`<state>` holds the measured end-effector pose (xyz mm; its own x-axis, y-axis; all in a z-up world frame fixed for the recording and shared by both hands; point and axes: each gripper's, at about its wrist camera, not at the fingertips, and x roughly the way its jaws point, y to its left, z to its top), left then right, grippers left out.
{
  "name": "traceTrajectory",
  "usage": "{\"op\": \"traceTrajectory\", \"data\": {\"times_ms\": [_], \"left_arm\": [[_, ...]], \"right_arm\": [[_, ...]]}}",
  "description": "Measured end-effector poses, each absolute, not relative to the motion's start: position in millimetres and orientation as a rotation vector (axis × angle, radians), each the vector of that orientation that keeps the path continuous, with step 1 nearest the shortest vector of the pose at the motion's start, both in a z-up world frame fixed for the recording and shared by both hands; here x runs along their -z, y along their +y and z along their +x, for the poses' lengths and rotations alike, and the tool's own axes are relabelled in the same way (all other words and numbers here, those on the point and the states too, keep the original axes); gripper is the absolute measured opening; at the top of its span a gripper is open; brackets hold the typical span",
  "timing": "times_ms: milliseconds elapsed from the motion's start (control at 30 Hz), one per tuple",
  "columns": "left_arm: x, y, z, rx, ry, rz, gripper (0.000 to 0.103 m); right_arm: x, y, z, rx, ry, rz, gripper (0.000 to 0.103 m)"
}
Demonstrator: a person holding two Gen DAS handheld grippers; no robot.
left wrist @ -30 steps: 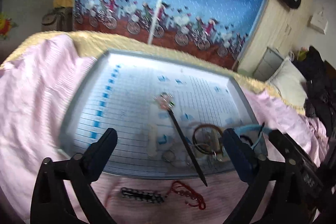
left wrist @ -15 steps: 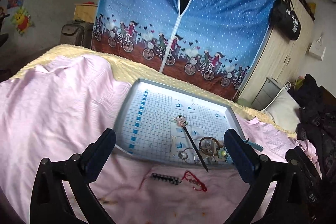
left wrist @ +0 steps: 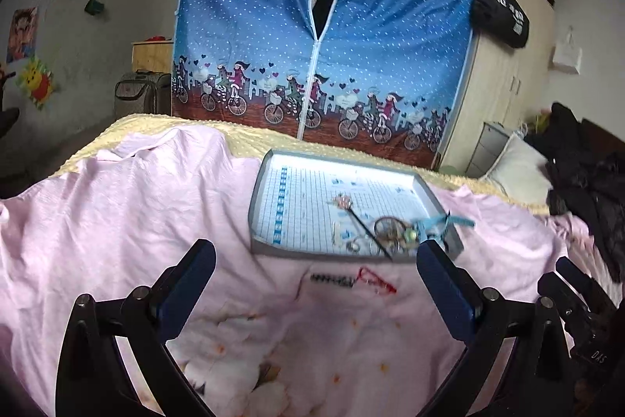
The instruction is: Organize jewelry
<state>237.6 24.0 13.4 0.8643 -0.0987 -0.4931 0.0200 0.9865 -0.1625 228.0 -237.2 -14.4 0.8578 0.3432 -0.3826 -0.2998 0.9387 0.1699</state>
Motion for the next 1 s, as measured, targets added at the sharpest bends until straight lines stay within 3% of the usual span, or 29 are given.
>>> {"op": "traceTrajectory", "data": {"times_ms": [333,567,1000], "left_arm": [[9,25,197,0.068,0.564,-0.108,0.101],[33,24,201,0.054,0.718,-0.089,0.101],[51,43,217,0.051,0.760,-0.089,0.101]], "right_arm": [[31,-233,195,-0.313,0.517,0.148,0.103],[49,-216,201,-0.317,0.607,0.099,0.103],[69,-210,217,-0.269,0.732,0.073,0.103]]}}
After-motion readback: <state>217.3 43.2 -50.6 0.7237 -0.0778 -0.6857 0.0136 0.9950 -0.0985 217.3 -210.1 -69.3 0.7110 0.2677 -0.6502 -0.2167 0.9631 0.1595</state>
